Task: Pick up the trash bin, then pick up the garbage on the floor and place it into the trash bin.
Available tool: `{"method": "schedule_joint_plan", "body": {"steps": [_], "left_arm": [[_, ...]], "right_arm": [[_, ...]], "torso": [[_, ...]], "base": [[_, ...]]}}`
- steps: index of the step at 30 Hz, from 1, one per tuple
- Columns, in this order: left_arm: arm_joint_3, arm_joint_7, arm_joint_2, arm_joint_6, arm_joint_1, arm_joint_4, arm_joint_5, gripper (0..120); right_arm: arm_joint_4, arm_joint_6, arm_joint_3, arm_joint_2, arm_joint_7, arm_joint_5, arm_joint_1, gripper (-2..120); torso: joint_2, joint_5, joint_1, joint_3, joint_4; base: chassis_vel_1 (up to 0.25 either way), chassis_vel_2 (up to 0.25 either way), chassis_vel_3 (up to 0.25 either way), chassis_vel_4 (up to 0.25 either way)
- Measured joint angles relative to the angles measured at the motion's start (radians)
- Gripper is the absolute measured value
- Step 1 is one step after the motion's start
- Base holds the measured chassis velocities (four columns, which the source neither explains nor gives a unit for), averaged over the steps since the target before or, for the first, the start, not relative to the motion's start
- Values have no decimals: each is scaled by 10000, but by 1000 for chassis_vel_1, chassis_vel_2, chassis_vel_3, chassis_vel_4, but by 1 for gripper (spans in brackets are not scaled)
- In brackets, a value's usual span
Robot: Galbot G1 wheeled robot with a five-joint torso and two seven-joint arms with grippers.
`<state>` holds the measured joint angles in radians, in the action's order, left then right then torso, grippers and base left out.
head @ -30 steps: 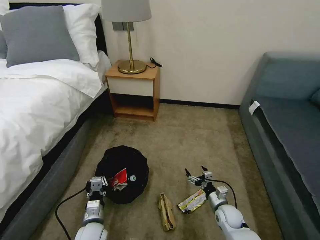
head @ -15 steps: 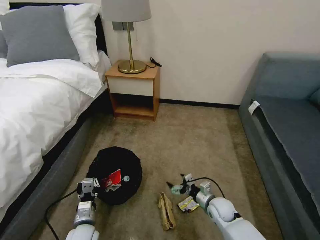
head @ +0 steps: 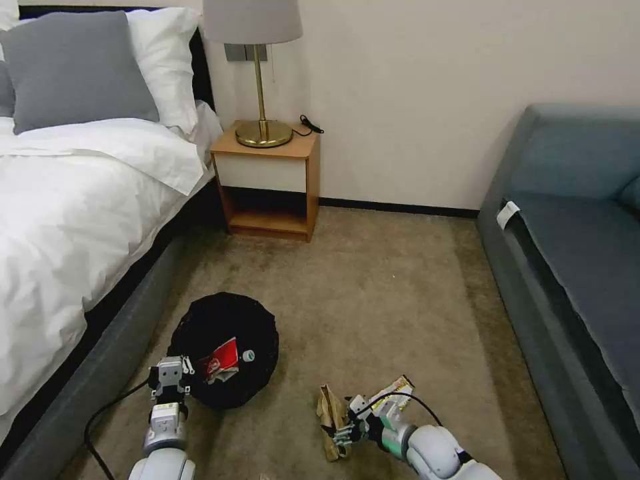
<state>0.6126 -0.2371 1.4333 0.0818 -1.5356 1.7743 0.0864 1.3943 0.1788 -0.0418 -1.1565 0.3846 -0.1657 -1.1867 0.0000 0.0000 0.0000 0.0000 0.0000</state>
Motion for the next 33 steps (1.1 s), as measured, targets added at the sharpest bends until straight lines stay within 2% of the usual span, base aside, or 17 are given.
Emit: {"method": "schedule_joint_plan", "body": {"steps": [14, 24, 30, 32, 33], "left_arm": [[89, 33, -66, 193, -192, -8, -123, 4], [24, 32, -83, 235, -208, -8, -146, 4], [-25, 31, -104, 236, -195, 25, -151, 4], [-30, 32, -106, 236, -198, 33, -152, 4], [-38, 34, -117, 232, -209, 62, -157, 4]], "right_arm": [[-1110, -412, -24, -883, -8, 795, 286, 100], [-1500, -616, 215, -1067, -14, 1015, 264, 99], [-1525, -698, 417, -1079, -2, 1074, 176, 76], [-1526, -701, 428, -1080, 0, 1081, 169, 74], [-1527, -713, 459, -1084, 16, 1103, 149, 67]], "torso": [[0, -1, 0, 0, 0], [0, 1, 0, 0, 0], [0, 0, 0, 0, 0], [0, -1, 0, 0, 0], [-1, -1, 0, 0, 0]], "base": [[0, 0, 0, 0], [0, 0, 0, 0], [0, 0, 0, 0], [0, 0, 0, 0], [0, 0, 0, 0]]}}
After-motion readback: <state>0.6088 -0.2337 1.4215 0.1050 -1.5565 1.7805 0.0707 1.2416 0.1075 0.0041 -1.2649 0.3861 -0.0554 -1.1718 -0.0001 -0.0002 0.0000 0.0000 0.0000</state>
